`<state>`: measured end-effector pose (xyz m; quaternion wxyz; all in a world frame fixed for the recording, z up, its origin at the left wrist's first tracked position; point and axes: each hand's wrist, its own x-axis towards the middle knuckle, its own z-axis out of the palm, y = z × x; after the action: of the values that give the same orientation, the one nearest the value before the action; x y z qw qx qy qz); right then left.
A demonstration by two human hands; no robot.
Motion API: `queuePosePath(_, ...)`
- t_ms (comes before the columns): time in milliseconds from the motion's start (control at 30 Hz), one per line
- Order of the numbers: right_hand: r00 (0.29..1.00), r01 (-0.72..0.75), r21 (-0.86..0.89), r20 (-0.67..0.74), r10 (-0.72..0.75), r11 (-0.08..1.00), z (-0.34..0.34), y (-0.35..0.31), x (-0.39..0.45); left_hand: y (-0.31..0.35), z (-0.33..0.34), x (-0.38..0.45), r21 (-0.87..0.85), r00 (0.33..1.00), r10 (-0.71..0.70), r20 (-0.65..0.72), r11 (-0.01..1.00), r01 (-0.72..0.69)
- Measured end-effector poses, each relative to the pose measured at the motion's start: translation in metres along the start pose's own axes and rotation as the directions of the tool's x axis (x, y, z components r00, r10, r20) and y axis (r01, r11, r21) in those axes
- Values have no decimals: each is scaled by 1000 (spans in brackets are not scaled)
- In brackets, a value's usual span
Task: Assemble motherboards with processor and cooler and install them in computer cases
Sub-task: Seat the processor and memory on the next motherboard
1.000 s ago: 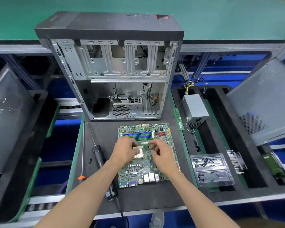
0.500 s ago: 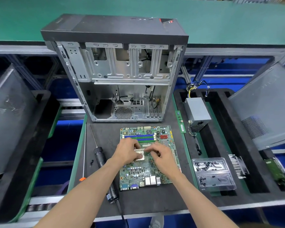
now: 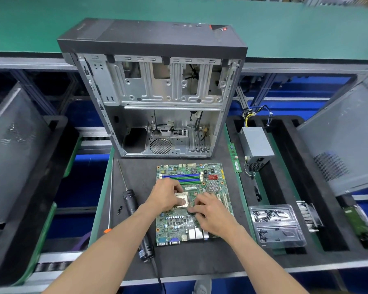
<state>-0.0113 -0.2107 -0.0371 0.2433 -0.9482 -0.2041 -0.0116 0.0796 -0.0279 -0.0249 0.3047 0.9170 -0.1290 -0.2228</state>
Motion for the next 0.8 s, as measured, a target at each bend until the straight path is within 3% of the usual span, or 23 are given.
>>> queuePosePath(400, 997, -46, 10, 58, 45, 999, -1, -1, 2, 3, 0, 2, 75, 999, 35, 17, 996, -36)
queuePosePath(500, 984, -164, 115, -48, 170, 980, -10, 7, 3, 7, 0, 5, 138, 997, 63, 41, 988, -68)
queuePosePath(567, 907, -344, 186, -186, 377, 920, -18, 19, 7, 8, -1, 7, 141, 997, 56, 55, 988, -63)
queuePosePath(667, 714, -591, 267, -266, 647, 761, -35, 42, 14, 8, -2, 8, 131, 997, 47, 65, 990, -55)
queuePosePath(733, 654, -671, 243, -252, 713, 701, -44, 58, 19, 7, -3, 8, 120, 997, 50, 65, 991, -57)
queuePosePath(800, 639, -714, 182, -226, 736, 676, -50, 71, 23, 6, -3, 7, 100, 996, 56, 63, 993, -62)
